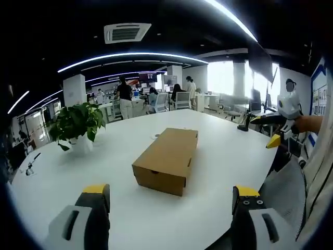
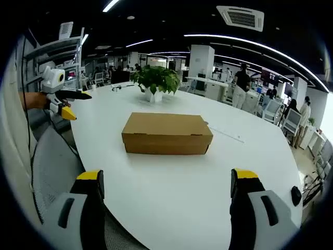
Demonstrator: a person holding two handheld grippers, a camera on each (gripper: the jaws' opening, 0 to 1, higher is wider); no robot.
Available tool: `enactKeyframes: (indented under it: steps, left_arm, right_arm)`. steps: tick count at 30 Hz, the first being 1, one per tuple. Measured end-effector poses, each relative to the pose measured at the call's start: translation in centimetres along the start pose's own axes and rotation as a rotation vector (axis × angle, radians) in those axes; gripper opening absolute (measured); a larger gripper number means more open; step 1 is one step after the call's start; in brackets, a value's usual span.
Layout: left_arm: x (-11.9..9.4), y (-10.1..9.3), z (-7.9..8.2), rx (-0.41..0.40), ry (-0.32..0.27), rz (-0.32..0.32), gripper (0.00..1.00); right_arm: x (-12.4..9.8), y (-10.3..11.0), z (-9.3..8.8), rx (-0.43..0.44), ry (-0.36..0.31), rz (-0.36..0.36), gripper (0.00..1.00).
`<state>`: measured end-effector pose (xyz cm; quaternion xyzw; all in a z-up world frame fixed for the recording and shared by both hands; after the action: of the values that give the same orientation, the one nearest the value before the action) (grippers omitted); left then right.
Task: Operate the shoe box by opening the lid, removing the specified soft item, and placing it in the target area until the item is outside and the box remains undamaged.
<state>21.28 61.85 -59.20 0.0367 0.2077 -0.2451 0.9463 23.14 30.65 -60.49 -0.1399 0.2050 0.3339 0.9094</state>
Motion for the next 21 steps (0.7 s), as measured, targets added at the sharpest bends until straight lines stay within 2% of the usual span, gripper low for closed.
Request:
enactKeyframes:
  steps: [21]
  left_arm:
    - [0.18, -0.17, -0.44, -0.005, 0.005, 0.002, 1.00]
  right_arm:
    - [0.16, 0.15, -0.31, 0.003, 0.007, 0.020, 0.96]
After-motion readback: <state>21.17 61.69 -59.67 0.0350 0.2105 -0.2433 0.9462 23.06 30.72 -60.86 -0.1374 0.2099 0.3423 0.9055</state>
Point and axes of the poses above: the point that each gripper's makers call its tool centre point, and the gripper's own axes: x roughly forward along the fingers, y roughly to its left, z roughly out of its top, the point moved 2 cm from there along -x, roughly backward along the fingers, and after that the axes turned 3 degrees about -x, right-handed, at the moved point
